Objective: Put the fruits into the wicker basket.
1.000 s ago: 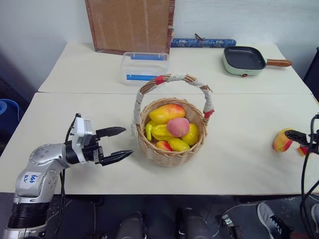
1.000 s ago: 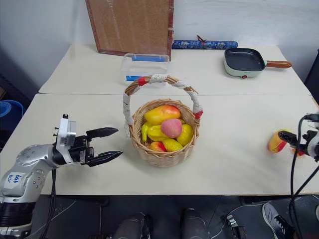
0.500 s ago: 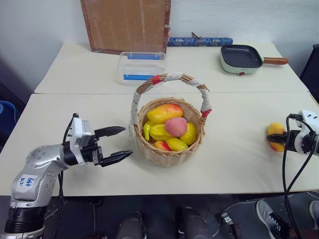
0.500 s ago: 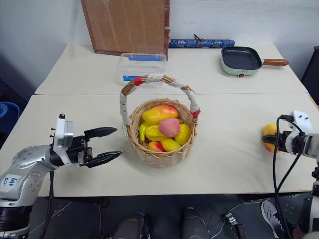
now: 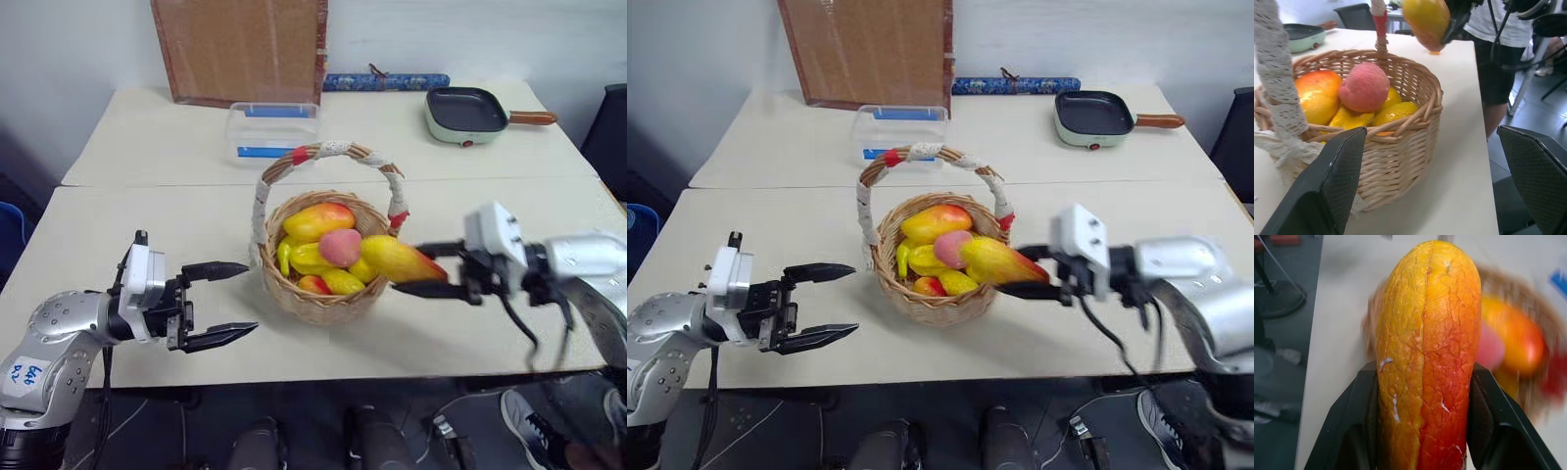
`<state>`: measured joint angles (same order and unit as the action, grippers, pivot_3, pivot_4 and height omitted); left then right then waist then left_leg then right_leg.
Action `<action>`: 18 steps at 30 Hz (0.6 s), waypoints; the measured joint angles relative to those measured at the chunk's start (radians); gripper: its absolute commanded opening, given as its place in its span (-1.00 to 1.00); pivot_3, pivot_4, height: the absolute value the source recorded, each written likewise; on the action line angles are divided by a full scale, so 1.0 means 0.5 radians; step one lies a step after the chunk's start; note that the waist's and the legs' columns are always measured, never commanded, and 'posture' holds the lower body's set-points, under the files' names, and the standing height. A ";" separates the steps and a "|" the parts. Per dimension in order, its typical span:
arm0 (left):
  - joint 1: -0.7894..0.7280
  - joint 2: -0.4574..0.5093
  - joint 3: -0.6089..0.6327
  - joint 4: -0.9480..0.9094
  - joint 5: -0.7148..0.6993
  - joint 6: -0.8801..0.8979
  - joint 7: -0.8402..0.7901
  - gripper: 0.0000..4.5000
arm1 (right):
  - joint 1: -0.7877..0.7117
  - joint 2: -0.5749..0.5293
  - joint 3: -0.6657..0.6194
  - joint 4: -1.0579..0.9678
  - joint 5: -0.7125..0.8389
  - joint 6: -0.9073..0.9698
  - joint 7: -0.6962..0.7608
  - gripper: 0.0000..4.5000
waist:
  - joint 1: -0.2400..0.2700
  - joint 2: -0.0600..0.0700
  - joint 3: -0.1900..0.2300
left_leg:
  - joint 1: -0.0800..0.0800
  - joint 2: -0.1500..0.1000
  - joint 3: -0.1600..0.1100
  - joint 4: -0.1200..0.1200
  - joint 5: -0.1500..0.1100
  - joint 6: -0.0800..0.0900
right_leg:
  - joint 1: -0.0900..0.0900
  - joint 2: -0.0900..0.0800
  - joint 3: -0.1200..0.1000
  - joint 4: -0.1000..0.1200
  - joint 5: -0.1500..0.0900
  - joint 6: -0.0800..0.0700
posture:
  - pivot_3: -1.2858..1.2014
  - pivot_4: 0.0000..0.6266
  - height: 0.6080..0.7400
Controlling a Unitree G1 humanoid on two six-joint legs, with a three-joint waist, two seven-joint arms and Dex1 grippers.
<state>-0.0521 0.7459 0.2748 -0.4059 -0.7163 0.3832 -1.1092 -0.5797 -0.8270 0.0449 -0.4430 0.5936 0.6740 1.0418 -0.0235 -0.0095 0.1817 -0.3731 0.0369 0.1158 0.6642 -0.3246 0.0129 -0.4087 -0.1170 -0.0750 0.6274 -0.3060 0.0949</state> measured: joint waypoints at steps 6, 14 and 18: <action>-0.003 -0.039 -0.027 -0.019 0.002 -0.002 0.038 1.00 | -0.195 0.250 0.348 -0.014 -0.120 0.304 -0.318 0.10 | -0.005 0.000 0.000 | -0.013 0.000 -0.001 0.000 -0.002 0.003 | -0.007 0.003 -0.007 0.001 -0.001 -0.002 | 0.03 -0.52 1.00; -0.001 -0.038 -0.019 -0.010 0.003 -0.015 0.046 1.00 | 0.012 0.282 0.096 -0.064 -0.065 -0.072 -0.230 0.97 | 0.001 -0.001 0.000 | -0.025 -0.003 -0.003 0.007 -0.004 0.011 | -0.009 0.007 -0.015 -0.002 0.001 0.004 | 0.03 -0.52 1.00; 0.016 -0.035 -0.009 0.009 0.003 -0.018 0.042 1.00 | 0.389 0.142 -0.259 -0.136 0.226 -0.200 0.106 0.97 | 0.026 -0.001 0.000 | -0.023 -0.006 -0.004 0.008 -0.005 0.016 | -0.005 0.007 -0.016 -0.003 0.003 0.006 | 0.03 -0.52 1.00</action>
<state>-0.0440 0.7282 0.2704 -0.4013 -0.7147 0.3743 -1.0882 -0.3850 -0.7560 -0.0846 -0.5110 0.7067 0.5741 1.0949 -0.0104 -0.0098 0.1816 -0.3847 0.0341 0.1136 0.6683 -0.3270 0.0208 -0.4112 -0.1134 -0.0828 0.6257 -0.3045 0.0980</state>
